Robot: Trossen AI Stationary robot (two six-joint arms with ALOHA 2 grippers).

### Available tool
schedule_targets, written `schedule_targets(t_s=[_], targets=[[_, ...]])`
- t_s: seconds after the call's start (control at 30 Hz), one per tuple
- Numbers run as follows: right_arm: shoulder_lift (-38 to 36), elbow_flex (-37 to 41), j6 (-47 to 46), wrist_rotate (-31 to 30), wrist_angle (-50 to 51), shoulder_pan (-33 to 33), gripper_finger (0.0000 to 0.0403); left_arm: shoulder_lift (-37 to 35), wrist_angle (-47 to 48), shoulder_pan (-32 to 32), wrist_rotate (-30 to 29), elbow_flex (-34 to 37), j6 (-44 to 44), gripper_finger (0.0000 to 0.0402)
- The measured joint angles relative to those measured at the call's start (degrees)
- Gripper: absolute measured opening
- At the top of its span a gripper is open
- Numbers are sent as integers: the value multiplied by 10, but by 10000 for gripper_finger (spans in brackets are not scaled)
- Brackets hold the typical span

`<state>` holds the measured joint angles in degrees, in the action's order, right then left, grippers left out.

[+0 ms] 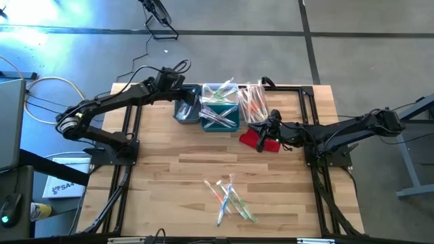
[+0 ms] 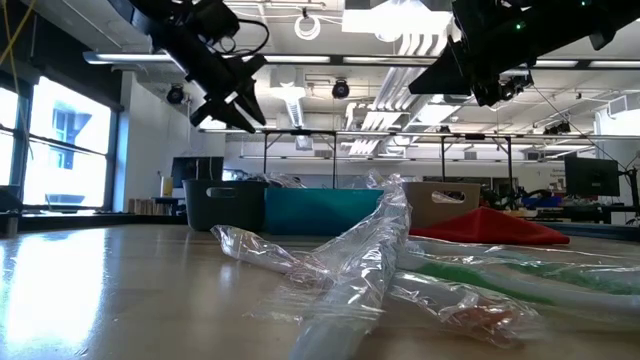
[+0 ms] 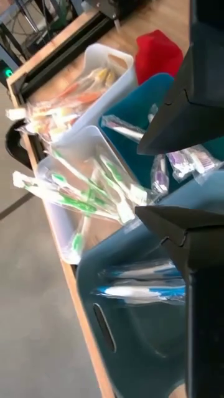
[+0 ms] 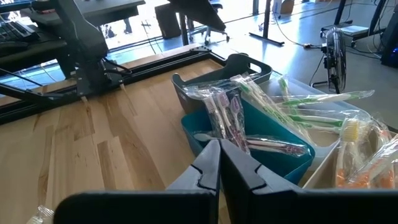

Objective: Pick & Place Toothbrushes
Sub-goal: Put the blue toothbrush into the gray bin

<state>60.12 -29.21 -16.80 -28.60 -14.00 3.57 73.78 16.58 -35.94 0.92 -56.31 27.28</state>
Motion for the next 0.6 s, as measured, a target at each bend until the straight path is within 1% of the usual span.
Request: schedule_targets(t_s=[0.1,0.43,0.6], targets=[[0,0,0,0,0,0,3,-11,1,0,0,0,-4,128],[0,0,0,0,0,0,4,-28,0,38,0,0,-20,53],[0,0,0,0,0,0,3,-28,1,58,-1,0,-20,36]])
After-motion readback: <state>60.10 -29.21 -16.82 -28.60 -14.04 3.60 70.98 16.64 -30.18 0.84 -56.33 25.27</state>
